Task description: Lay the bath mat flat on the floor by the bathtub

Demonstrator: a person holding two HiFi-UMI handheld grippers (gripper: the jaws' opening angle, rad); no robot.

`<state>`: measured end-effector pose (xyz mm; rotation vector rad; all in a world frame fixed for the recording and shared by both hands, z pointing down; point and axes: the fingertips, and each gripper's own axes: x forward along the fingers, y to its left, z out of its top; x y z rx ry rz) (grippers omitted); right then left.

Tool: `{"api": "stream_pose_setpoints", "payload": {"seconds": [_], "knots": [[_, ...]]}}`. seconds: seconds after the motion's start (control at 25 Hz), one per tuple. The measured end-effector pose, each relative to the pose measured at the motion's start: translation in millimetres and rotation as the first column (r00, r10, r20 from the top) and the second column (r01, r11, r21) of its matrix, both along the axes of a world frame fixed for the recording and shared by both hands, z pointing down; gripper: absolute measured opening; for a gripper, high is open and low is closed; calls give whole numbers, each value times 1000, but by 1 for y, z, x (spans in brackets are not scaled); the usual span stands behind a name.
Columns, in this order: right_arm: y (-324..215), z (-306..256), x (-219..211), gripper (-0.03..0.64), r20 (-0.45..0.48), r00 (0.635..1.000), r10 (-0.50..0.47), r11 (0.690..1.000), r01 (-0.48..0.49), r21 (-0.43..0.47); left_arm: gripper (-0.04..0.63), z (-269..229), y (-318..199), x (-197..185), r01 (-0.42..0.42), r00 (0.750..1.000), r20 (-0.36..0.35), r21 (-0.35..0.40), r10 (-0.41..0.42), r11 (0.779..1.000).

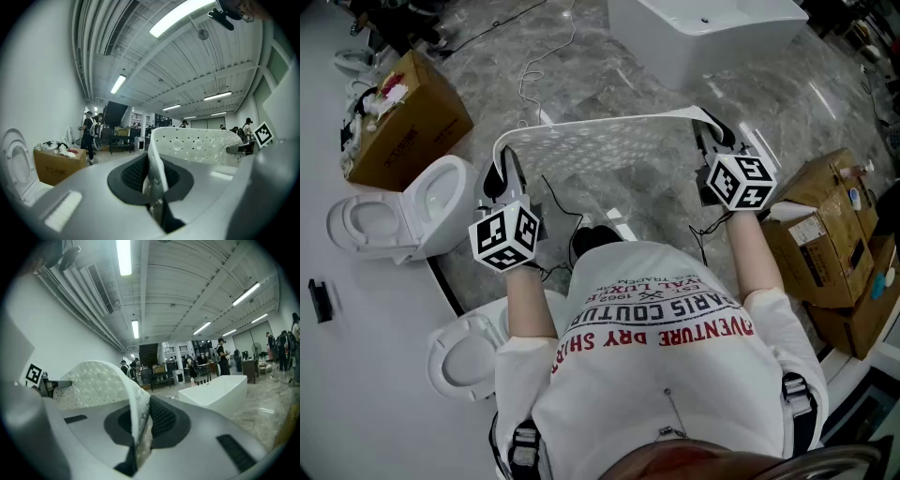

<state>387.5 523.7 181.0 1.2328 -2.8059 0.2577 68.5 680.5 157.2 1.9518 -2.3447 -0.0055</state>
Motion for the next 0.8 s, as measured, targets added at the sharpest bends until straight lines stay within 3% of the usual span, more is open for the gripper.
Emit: {"api": "stream_pose_setpoints", "payload": {"seconds": [0.48,0.8], "knots": [[-8,6,12,14,13,1000,3,1000,-3,-24,17,-1,-11,11,4,1000,-3,-7,-4,1000],[-22,26,20,14,15,1000,1,998,0,-66,17,16,-27,19,-4,1000,-20,-64,3,998]]}}
